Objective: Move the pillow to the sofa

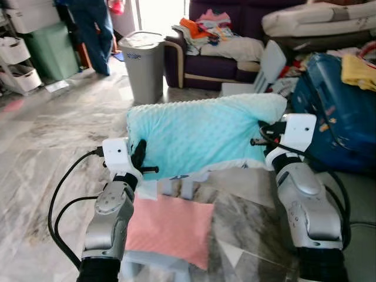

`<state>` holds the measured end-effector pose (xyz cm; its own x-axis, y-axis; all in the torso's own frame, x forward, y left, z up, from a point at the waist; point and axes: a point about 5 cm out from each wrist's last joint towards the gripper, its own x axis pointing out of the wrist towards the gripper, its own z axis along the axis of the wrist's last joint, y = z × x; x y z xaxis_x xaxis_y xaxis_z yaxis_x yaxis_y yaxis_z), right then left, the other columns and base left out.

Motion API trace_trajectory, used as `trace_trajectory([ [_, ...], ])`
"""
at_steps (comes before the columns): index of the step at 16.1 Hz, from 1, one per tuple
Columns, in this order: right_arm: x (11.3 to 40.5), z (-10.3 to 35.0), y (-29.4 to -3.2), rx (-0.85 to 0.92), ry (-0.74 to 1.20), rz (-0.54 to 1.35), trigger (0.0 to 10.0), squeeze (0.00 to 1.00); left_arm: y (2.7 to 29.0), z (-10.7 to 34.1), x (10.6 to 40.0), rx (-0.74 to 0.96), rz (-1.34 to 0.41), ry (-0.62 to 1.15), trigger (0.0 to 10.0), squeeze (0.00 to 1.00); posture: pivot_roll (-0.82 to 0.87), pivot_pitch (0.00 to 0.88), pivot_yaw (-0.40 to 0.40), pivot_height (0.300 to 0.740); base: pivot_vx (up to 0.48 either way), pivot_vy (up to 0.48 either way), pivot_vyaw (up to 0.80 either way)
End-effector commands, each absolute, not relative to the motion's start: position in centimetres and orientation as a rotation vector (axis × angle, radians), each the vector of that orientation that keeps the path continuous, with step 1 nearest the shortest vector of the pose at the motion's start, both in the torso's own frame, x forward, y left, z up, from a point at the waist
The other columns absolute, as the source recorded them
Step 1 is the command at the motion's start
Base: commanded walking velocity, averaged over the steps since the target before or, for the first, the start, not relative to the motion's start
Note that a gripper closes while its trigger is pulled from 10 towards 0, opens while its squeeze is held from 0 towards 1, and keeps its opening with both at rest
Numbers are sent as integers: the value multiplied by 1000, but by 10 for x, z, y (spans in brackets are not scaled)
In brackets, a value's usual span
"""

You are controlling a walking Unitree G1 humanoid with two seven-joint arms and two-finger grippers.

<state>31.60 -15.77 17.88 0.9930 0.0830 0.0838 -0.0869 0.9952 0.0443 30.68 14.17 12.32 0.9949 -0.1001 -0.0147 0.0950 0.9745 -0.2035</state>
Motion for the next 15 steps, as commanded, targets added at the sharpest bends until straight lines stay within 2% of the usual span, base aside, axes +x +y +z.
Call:
trace_trajectory([
  [1, 314, 188, -154, 52, -116, 112, 10000, 0, 143, 128, 307, -195, -98, 10, 10000, 0, -60, 0, -3, 740, 0, 0, 0],
  [4, 314, 188, -154, 54, -115, 113, 10000, 0, 142, 126, 307, -217, -106, 19, 10000, 0, -63, 0, -3, 740, 0, 121, 0],
  [12, 312, 188, -153, 110, -115, 146, 10000, 0, 141, 129, 308, -172, -115, -1, 10000, 0, -64, 0, -3, 740, 0, 480, 0],
  [15, 313, 188, -156, 72, -110, 120, 10000, 0, 140, 130, 308, -169, -119, -1, 10000, 0, -67, 0, 0, 740, 0, 480, 0],
])
